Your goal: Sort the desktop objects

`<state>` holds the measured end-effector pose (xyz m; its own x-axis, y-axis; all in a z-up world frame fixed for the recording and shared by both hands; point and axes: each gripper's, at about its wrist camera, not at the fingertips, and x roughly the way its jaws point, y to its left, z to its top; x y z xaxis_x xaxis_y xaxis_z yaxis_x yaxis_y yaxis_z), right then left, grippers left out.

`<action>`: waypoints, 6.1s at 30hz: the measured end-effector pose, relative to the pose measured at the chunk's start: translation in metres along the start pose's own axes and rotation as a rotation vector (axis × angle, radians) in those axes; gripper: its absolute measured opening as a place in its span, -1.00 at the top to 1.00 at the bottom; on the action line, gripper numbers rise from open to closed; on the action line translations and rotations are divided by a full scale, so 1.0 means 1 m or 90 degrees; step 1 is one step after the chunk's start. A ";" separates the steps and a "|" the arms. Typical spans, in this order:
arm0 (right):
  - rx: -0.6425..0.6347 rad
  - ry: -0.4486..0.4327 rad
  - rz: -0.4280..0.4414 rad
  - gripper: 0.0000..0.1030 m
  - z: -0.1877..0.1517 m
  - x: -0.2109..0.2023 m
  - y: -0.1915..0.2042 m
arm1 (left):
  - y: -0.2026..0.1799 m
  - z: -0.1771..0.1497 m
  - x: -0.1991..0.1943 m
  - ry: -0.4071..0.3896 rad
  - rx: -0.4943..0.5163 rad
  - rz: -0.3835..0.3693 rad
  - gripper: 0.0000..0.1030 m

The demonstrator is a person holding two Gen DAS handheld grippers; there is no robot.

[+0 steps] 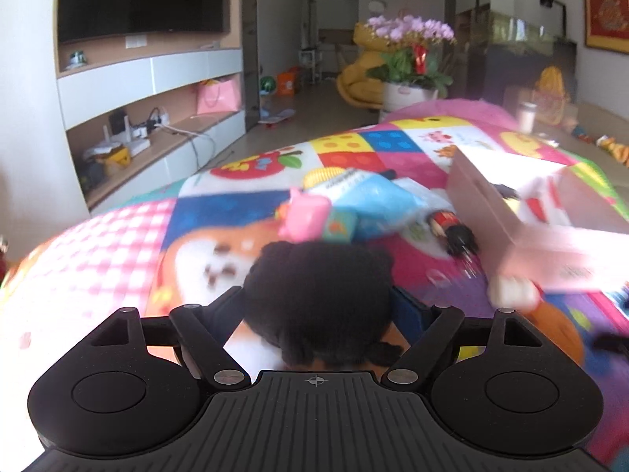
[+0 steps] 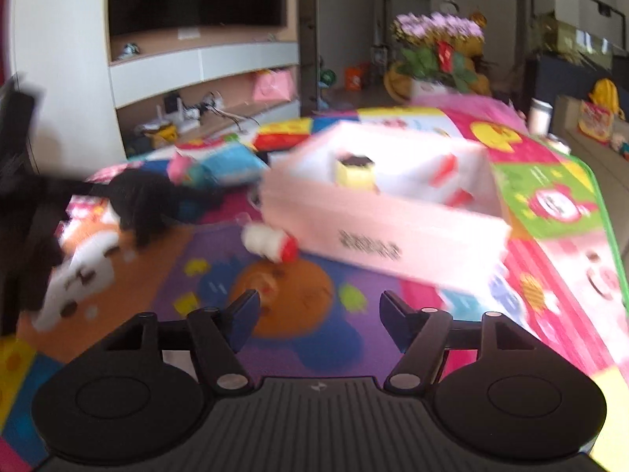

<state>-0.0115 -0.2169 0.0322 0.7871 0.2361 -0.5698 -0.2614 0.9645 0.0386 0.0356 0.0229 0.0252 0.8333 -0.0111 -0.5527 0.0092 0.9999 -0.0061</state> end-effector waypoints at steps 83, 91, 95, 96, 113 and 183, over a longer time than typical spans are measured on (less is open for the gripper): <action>0.029 0.084 -0.067 -1.00 -0.052 -0.018 -0.014 | -0.013 -0.048 -0.060 0.062 0.117 -0.065 -1.00; 0.026 0.082 -0.074 -1.00 -0.052 -0.018 -0.013 | -0.012 -0.056 -0.047 0.094 -0.002 -0.113 -1.00; 0.027 0.081 -0.074 -1.00 -0.052 -0.019 -0.013 | -0.015 -0.056 -0.046 0.074 -0.023 -0.106 -1.00; 0.028 0.080 -0.073 -1.00 -0.052 -0.019 -0.013 | -0.016 -0.056 -0.046 0.077 -0.021 -0.099 -1.00; 0.046 0.060 -0.079 0.17 -0.040 -0.025 -0.017 | -0.032 -0.046 -0.061 0.023 0.007 -0.088 -1.00; -0.037 0.138 0.077 -0.35 0.198 0.183 0.082 | 0.049 -0.029 -0.019 -0.053 -0.134 -0.063 -1.00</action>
<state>0.2219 -0.0709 0.0936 0.6123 0.3119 -0.7265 -0.3829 0.9209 0.0726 0.0047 0.0726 0.0111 0.8766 -0.0999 -0.4708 -0.0156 0.9718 -0.2352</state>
